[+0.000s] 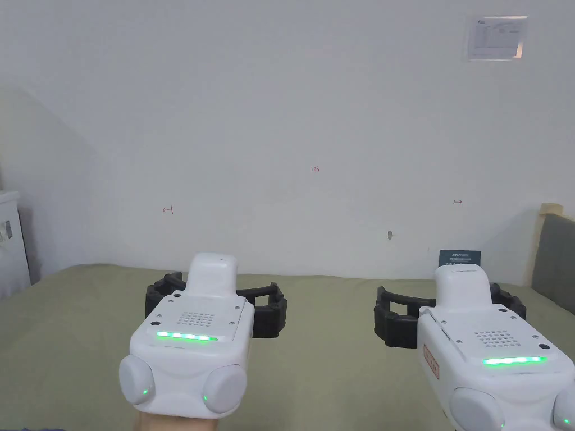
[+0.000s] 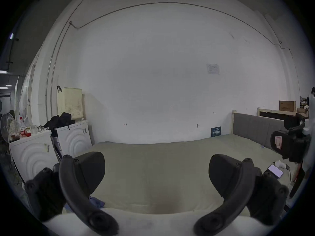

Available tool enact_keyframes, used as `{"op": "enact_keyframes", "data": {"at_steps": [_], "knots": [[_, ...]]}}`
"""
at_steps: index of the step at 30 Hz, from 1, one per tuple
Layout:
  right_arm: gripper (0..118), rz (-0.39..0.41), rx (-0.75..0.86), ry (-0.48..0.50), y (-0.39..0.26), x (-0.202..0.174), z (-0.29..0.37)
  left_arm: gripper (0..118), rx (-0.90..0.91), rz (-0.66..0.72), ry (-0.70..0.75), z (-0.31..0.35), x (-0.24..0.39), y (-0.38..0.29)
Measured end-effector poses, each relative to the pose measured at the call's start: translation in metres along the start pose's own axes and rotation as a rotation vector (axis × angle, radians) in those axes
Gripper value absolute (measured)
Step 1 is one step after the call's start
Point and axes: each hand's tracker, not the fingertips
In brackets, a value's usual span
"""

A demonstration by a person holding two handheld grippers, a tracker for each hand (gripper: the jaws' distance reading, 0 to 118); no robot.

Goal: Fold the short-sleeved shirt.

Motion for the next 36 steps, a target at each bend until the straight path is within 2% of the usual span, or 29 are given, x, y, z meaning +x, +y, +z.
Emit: {"op": "enact_keyframes", "data": {"at_steps": [5, 8, 12, 15, 19, 23, 29, 36], "knots": [[118, 0.001, -0.007, 0.002, -0.001, -0.001, 0.000, 118, -0.059, 0.050, -0.056, 0.000, -0.002, 0.006], [118, -0.007, -0.023, 0.008, -0.002, -0.001, -0.001, 118, -0.085, 0.108, -0.138, 0.000, -0.006, 0.009], [118, -0.009, -0.033, 0.013, -0.003, 0.000, -0.001, 118, -0.101, 0.156, -0.040, -0.004, -0.005, 0.014], [118, -0.005, -0.033, 0.017, -0.002, 0.001, 0.001, 118, -0.071, 0.116, -0.065, -0.001, -0.004, 0.015], [118, -0.009, -0.031, 0.012, 0.002, 0.001, 0.001, 118, -0.116, 0.069, -0.090, 0.000, -0.003, 0.018], [118, -0.019, -0.034, 0.014, 0.003, 0.001, 0.000, 118, -0.121, 0.066, -0.098, 0.002, -0.003, 0.019], [118, -0.006, -0.042, 0.013, 0.003, -0.001, 0.001, 118, -0.130, 0.052, -0.062, 0.003, -0.004, 0.023], [118, -0.043, -0.051, 0.019, 0.003, 0.002, 0.001, 118, -0.132, 0.014, -0.038, 0.005, 0.000, 0.023]]}}
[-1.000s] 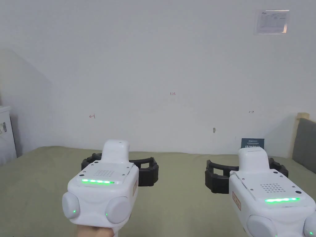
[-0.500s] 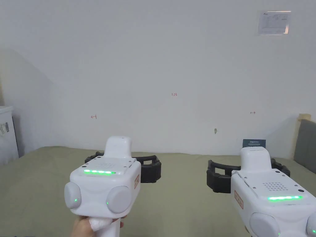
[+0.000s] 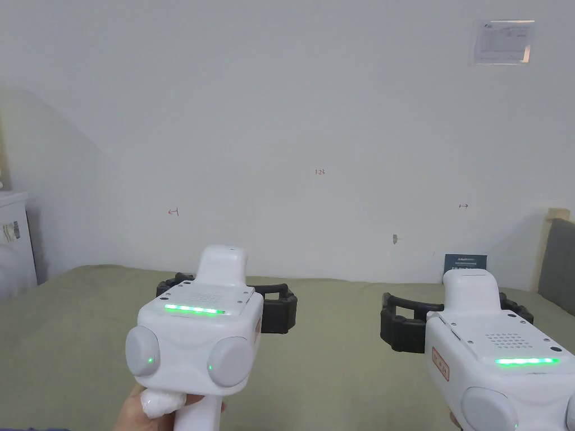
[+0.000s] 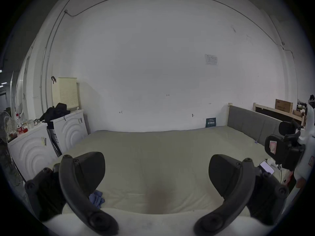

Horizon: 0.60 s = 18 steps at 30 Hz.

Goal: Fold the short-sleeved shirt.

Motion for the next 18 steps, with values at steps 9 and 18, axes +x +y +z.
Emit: {"op": "enact_keyframes", "data": {"at_steps": [9, 18], "knots": [[118, -0.003, -0.005, 0.005, -0.0003, 0.0004, 0.0001, 118, -0.009, -0.028, -0.007, 0.0043, 0.0000, 0.0055], [118, -0.001, -0.003, 0.015, 0.0018, -0.0013, 0.0018, 118, -0.017, -0.006, 0.001, 0.0012, -0.0052, 0.0054]]}}
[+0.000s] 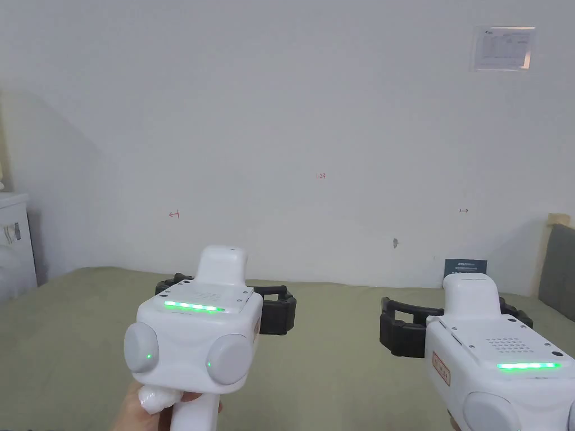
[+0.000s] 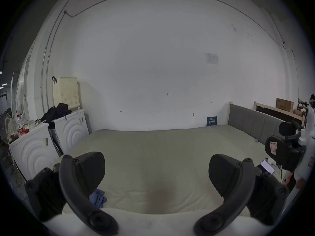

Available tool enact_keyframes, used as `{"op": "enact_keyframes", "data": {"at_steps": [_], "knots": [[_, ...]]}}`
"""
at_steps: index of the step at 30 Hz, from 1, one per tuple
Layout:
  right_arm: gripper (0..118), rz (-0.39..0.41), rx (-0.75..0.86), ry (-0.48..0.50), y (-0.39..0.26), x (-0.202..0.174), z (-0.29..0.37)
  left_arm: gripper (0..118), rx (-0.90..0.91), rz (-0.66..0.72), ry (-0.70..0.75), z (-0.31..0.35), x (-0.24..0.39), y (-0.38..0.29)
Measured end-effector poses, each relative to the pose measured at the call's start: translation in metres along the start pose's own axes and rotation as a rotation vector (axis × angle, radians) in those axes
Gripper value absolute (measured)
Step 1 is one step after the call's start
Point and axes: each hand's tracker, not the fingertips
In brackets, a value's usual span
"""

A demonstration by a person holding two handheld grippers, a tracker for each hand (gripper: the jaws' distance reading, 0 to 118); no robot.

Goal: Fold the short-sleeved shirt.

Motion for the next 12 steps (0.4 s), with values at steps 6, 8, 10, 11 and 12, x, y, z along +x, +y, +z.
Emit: {"op": "enact_keyframes", "data": {"at_steps": [6, 8, 10, 11, 12], "knots": [[118, -0.006, -0.004, 0.001, 0.0005, 0.0001, 0.0009, 118, -0.011, 0.029, -0.001, -0.0061, -0.0043, -0.0023], [118, -0.003, -0.004, 0.002, 0.0007, 0.0008, 0.0005, 118, 0.015, 0.026, -0.008, -0.0021, -0.0039, -0.0044], [118, -0.004, -0.004, 0.001, 0.0012, 0.0013, -0.0002, 118, -0.001, 0.006, -0.016, 0.0006, -0.0006, -0.0022], [118, -0.006, -0.004, -0.001, 0.0013, 0.0013, -0.0007, 118, 0.003, -0.014, -0.014, 0.0013, 0.0021, -0.0024], [118, -0.010, -0.003, 0.000, 0.0014, 0.0015, -0.0011, 118, 0.020, -0.031, -0.007, 0.0021, 0.0044, -0.0033]]}}
